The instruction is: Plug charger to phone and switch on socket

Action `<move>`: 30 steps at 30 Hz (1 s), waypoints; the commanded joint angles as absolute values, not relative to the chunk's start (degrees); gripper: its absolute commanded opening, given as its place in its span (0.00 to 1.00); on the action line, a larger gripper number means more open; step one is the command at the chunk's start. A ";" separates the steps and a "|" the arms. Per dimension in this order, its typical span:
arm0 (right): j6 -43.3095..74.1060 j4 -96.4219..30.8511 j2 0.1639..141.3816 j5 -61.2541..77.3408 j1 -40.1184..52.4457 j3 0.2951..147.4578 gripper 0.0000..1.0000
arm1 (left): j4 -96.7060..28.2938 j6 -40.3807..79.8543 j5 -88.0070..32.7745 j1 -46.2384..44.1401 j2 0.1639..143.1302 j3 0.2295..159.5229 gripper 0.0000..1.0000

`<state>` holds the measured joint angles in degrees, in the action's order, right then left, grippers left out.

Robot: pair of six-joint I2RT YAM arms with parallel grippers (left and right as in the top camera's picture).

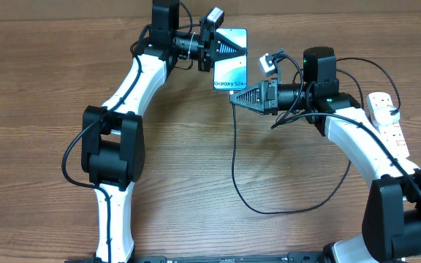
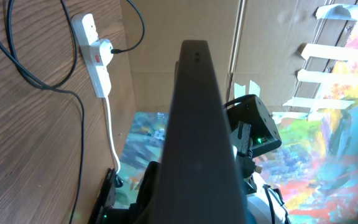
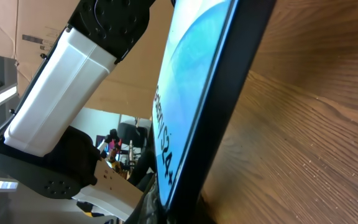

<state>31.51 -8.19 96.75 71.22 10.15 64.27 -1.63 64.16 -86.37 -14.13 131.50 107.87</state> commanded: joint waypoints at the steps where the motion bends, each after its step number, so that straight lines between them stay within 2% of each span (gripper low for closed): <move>1: 31.77 -7.73 96.01 72.16 9.72 65.32 0.04 | -1.15 64.18 -87.88 -13.89 130.04 108.16 0.04; 24: 32.08 -7.51 96.01 72.10 9.67 65.32 0.04 | -1.19 61.71 -86.26 -15.14 130.04 108.16 0.04; 30: 36.53 -4.21 96.01 70.50 9.61 65.32 0.04 | -1.19 61.71 -87.07 -15.14 130.04 108.16 0.04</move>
